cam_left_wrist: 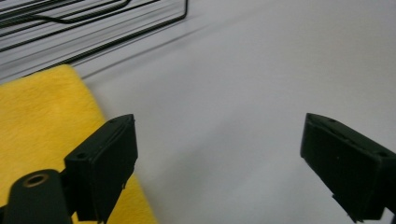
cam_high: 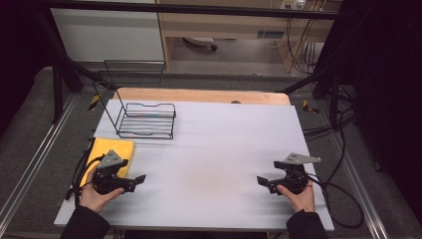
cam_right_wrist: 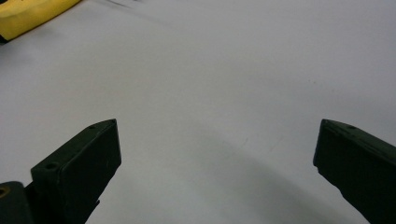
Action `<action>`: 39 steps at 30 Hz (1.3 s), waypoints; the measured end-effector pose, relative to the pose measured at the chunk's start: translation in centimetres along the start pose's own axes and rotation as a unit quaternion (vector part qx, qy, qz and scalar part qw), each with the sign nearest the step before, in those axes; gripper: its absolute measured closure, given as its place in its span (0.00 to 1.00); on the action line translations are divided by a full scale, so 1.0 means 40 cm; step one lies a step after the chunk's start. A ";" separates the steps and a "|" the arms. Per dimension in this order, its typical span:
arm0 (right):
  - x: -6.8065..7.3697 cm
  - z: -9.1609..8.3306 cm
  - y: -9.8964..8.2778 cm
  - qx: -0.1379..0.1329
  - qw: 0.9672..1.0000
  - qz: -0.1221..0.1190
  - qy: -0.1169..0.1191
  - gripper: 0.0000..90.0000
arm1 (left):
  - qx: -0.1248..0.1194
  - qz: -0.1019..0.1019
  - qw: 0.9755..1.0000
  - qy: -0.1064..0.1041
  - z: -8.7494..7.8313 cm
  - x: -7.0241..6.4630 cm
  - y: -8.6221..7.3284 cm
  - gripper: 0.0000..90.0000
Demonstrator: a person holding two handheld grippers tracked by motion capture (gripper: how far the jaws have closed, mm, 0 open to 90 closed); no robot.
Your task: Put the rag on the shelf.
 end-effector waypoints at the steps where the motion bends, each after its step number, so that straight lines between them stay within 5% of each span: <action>1: 0.000 0.001 -0.001 0.002 1.000 -0.001 0.000 0.02 | 0.007 -0.012 1.000 0.018 0.000 0.017 -0.001 0.14; 14: -0.002 0.008 -0.005 0.010 1.000 -0.004 -0.006 0.02 | 0.051 -0.043 0.994 0.082 0.013 0.094 -0.033 0.39; 22: -0.003 0.007 -0.004 0.009 1.000 -0.004 -0.007 0.02 | 0.090 -0.029 0.989 0.117 0.031 0.122 -0.066 0.51; 31: -0.003 0.007 -0.004 0.008 1.000 -0.004 -0.008 0.02 | 0.096 -0.025 0.986 0.133 0.034 0.135 -0.074 0.67; 39: -0.003 0.006 -0.003 0.007 1.000 -0.004 -0.008 0.02 | 0.116 -0.013 0.981 0.158 0.038 0.134 -0.073 0.73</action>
Point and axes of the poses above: each handheld gripper's, and its own axes: z roughly forward along the jaws, y roughly out of its top, x roughly to its left, the point moved 9 cm from there along z, roughly forward along the jaws, and after that the axes turned 5 degrees about x, right-handed, at the moved point
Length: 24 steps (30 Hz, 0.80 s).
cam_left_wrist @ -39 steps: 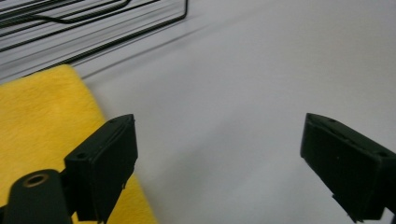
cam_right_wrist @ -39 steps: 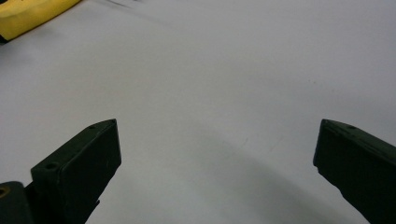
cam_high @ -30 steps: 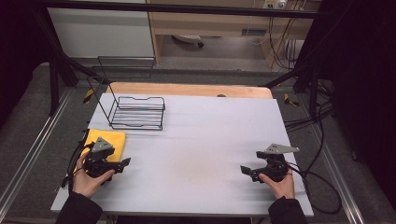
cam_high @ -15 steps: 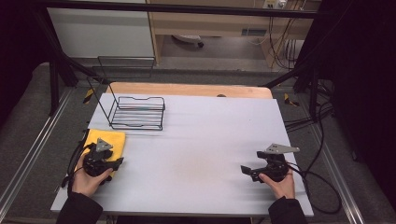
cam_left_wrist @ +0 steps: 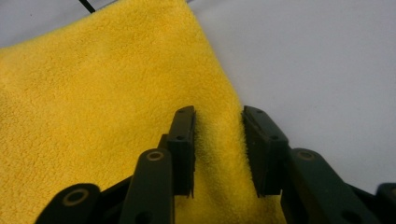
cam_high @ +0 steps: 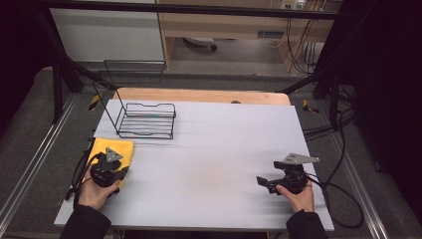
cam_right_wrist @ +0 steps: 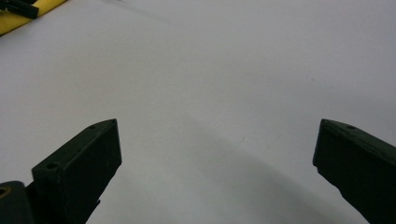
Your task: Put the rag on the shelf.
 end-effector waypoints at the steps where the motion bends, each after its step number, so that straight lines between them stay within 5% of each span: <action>1: 0.000 0.000 0.000 0.000 1.000 0.000 0.000 0.02 | 0.002 0.002 1.000 0.003 0.000 0.002 0.000 0.75; 6: 0.000 0.000 0.000 0.000 1.000 0.001 0.001 0.02 | -0.007 -0.014 1.000 -0.012 -0.003 0.012 0.000 0.88; 17: 0.001 -0.002 0.002 -0.002 1.000 0.003 0.003 0.02 | -0.053 -0.051 0.996 -0.056 -0.068 0.017 0.012 0.91; 24: 0.001 -0.002 0.002 -0.001 1.000 0.003 0.004 0.02 | -0.065 -0.054 0.991 -0.101 -0.093 -0.053 0.024 0.91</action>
Point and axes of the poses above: each handheld gripper's, and its own axes: z roughly forward along the jaws, y roughly out of its top, x roughly to its left, the point moved 9 cm from there along z, roughly forward along the jaws, and after that the axes turned 5 degrees about x, right-handed, at the moved point
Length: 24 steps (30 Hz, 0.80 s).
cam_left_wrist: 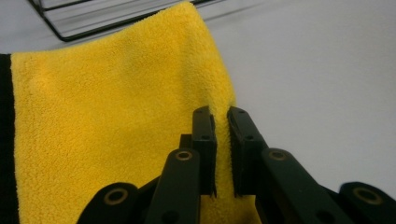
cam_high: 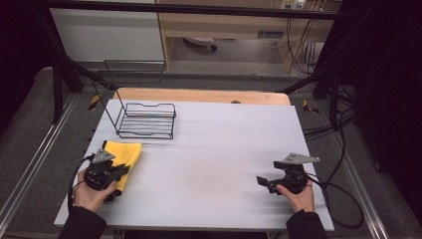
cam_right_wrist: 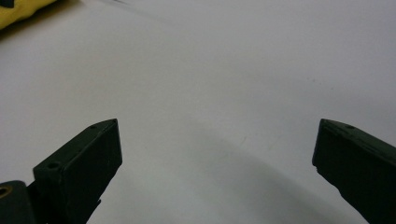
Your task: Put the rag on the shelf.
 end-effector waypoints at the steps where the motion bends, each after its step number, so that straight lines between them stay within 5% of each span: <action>1: 0.000 0.000 0.000 0.000 1.000 0.000 0.000 0.02 | 0.001 0.001 1.000 -0.005 0.002 -0.015 0.001 0.91; 9: 0.000 0.002 -0.001 0.002 1.000 -0.001 -0.001 0.02 | -0.003 0.002 0.999 -0.049 0.029 -0.138 0.026 0.90; 18: 0.001 0.004 -0.001 0.004 1.000 -0.003 -0.001 0.03 | -0.006 0.010 0.998 -0.056 0.069 -0.211 0.047 0.90; 24: 0.003 0.007 -0.002 0.006 1.000 -0.003 -0.002 0.03 | 0.003 0.026 0.997 -0.071 0.092 -0.217 0.038 0.83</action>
Point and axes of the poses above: each handheld gripper's, and its own axes: z roughly forward along the jaws, y roughly out of its top, x roughly to its left, the point moved 9 cm from there along z, roughly forward along the jaws, and after that the axes turned 5 degrees about x, right-handed, at the moved point
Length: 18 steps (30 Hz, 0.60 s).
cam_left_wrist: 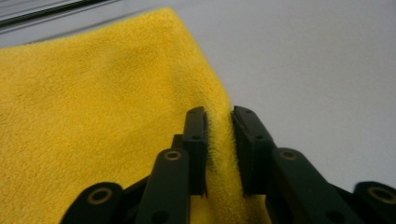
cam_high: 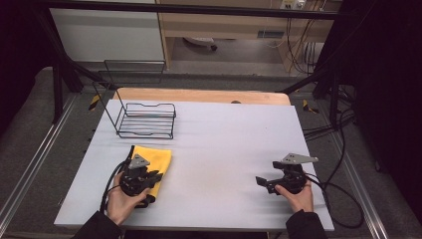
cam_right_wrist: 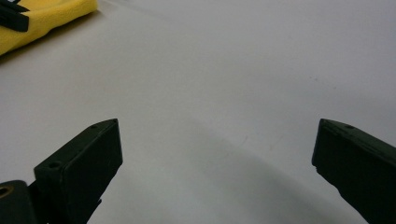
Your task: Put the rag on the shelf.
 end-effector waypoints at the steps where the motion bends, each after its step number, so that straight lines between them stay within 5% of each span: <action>1: 0.000 0.000 0.000 0.000 1.000 0.000 0.000 0.03 | 0.000 0.002 1.000 -0.004 0.000 0.000 0.000 0.83; 7: 0.001 0.001 0.001 -0.003 1.000 -0.002 0.000 0.03 | -0.033 0.026 0.999 -0.015 -0.049 0.014 0.020 0.59; 11: 0.003 0.002 0.001 -0.002 1.000 -0.001 0.001 0.03 | -0.062 0.026 0.998 0.007 -0.097 0.075 0.047 0.45; 12: 0.003 0.002 0.000 -0.001 1.000 -0.002 0.001 0.03 | -0.066 0.011 0.998 0.007 -0.113 0.109 0.057 0.42; 18: 0.003 0.004 0.000 -0.002 1.000 -0.001 -0.001 0.03 | -0.053 -0.005 0.998 0.026 -0.117 0.185 0.064 0.31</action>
Point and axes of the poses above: each handheld gripper's, and its own axes: z roughly forward along the jaws, y roughly out of its top, x roughly to its left, the point moved 9 cm from there along z, roughly forward along the jaws, and after that the axes turned 5 degrees about x, right-handed, at the moved point
